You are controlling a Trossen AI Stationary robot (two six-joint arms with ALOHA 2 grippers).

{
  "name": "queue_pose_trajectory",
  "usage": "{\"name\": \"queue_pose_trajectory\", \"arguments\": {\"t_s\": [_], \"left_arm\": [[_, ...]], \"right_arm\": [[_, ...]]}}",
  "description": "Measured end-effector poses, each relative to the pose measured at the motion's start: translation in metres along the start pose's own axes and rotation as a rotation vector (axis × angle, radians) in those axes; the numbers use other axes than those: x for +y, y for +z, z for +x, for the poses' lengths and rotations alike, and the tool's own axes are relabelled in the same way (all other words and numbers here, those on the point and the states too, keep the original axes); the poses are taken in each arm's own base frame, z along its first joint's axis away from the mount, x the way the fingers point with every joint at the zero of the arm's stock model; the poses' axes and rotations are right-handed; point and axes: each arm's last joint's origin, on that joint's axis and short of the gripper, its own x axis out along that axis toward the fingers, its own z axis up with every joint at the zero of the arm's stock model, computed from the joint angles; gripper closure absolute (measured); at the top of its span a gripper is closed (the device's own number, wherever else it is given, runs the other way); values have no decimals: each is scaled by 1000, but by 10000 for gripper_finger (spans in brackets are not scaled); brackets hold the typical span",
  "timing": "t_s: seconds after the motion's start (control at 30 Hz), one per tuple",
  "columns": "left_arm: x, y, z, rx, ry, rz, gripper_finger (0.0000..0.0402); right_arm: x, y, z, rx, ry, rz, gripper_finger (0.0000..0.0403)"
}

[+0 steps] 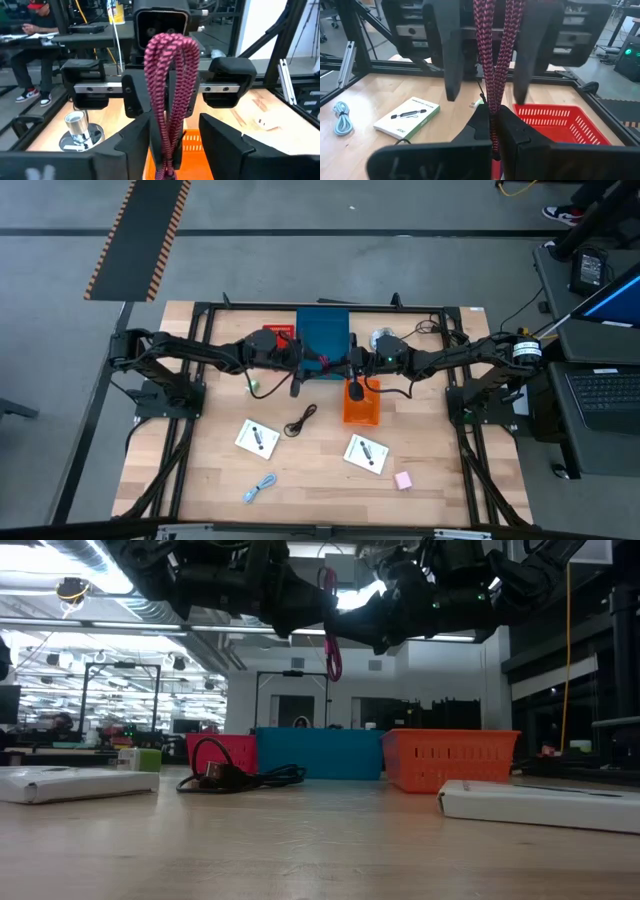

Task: Pick and place items into bin
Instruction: Put the pink charger cable into the red bin

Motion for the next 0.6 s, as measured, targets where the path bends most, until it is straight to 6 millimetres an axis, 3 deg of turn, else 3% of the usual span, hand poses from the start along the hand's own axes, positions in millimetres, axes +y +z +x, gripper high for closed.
{"name": "queue_pose_trajectory", "arguments": {"t_s": [0.37,0.6], "left_arm": [[-2,-1,0,13,-5,79,384],[-2,-1,-2,48,-9,89,388]], "right_arm": [[0,-2,0,13,2,3,403],[0,-3,0,24,1,57,397]]}}
